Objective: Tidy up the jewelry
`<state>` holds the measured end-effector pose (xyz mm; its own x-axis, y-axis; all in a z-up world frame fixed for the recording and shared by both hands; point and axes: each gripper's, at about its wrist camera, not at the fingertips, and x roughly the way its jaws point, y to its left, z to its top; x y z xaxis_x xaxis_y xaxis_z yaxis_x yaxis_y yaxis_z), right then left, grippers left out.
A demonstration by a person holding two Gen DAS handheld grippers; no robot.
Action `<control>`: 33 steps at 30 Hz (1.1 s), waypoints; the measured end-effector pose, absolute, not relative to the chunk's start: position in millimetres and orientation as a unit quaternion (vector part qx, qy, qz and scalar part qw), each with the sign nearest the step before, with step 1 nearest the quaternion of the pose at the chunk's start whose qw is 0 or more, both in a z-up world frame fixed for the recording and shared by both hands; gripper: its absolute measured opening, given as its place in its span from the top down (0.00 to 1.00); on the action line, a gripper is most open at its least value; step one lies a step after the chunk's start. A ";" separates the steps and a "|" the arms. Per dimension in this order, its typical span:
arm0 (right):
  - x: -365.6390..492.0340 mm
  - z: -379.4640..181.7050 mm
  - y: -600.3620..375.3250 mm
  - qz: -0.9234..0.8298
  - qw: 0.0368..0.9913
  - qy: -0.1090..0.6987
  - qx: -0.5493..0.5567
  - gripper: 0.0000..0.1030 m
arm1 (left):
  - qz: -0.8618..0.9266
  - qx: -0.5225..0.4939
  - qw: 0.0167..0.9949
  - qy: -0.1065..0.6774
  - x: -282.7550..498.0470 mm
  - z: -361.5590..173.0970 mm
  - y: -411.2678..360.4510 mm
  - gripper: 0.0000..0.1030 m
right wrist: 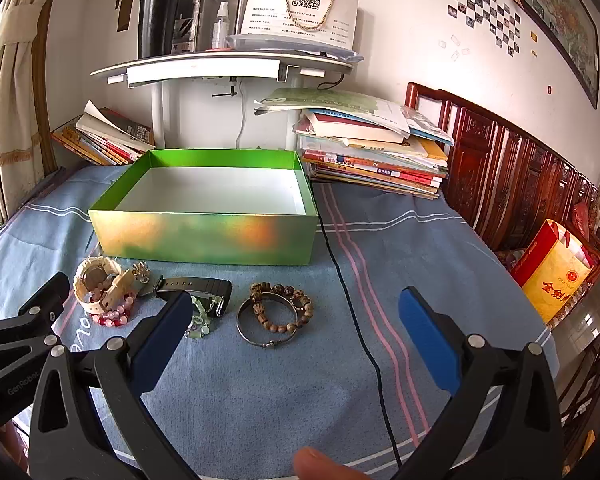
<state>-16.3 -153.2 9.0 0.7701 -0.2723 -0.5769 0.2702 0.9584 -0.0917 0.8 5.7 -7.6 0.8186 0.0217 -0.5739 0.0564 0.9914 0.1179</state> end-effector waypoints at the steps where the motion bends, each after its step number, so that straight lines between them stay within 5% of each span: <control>1: -16.3 8.9 -153.4 -0.144 0.941 0.307 -0.001 0.02 | -0.009 0.065 0.951 0.301 0.6 -7.9 6.0 0.03; 33: -16.1 8.4 -153.5 -0.143 0.940 0.310 -0.001 0.02 | -0.004 0.066 0.950 0.305 1.5 -9.6 5.8 0.03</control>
<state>-16.1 -153.5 8.4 0.7673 -0.2698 -0.5818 0.2688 0.9590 -0.0903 1.5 5.8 -9.6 0.8133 0.0321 -0.5809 0.0486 0.9912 0.1229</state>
